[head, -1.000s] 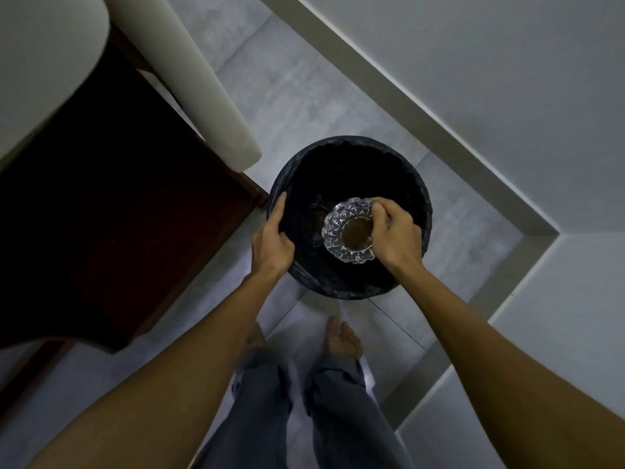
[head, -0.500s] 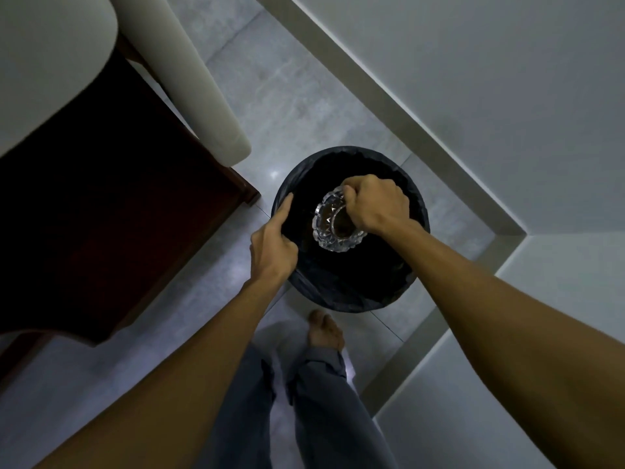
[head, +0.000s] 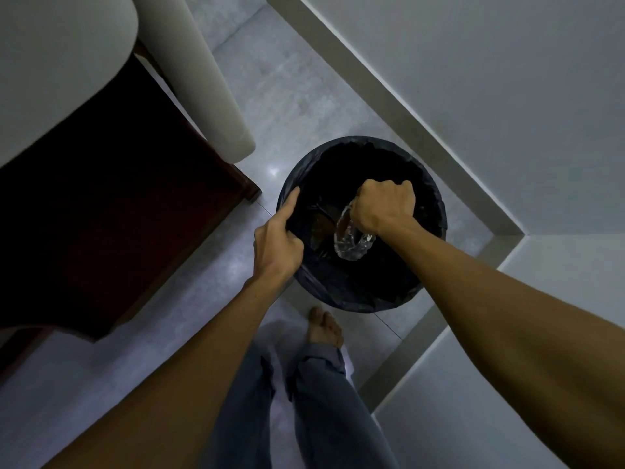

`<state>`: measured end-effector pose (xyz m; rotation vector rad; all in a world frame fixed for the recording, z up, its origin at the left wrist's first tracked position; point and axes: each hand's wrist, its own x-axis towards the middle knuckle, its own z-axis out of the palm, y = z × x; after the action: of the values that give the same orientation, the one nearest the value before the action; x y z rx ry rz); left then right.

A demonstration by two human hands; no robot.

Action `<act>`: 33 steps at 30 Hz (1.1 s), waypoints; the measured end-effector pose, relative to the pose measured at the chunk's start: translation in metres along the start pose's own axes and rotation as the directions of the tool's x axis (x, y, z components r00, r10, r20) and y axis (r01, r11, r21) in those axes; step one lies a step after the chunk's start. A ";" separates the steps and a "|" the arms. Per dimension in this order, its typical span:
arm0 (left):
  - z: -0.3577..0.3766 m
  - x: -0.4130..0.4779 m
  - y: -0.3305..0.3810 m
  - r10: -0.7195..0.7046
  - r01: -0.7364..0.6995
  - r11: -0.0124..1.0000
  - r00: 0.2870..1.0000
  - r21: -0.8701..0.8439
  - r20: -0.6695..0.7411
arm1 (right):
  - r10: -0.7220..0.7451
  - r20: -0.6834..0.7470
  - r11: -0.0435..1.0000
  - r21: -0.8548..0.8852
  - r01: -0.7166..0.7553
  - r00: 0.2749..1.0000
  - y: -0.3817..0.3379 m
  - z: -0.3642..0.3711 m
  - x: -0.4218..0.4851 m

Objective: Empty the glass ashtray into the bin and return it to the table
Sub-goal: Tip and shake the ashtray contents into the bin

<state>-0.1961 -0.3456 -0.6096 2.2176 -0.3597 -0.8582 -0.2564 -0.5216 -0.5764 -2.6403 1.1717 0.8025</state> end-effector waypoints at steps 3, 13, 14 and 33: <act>-0.002 -0.001 0.002 -0.009 0.009 1.000 1.000 -0.012 0.014 | -0.025 -0.011 0.998 -0.056 0.024 1.000 0.000 0.002 -0.004; 0.000 -0.002 -0.004 0.000 0.000 1.000 1.000 -0.005 0.026 | -0.044 0.019 0.996 -0.077 0.045 0.999 -0.002 0.015 -0.006; 0.000 -0.003 -0.005 -0.003 0.004 1.000 1.000 -0.007 0.024 | -0.048 0.011 0.996 -0.075 0.048 0.999 -0.002 0.016 -0.005; -0.024 -0.002 0.000 -0.065 0.068 0.996 0.996 -0.057 0.054 | 0.175 -0.249 0.551 0.827 0.115 0.953 0.017 0.066 -0.061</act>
<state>-0.1815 -0.3326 -0.5964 2.1666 -0.2825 -0.9520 -0.3298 -0.4722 -0.5988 -1.9153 1.2331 -0.2167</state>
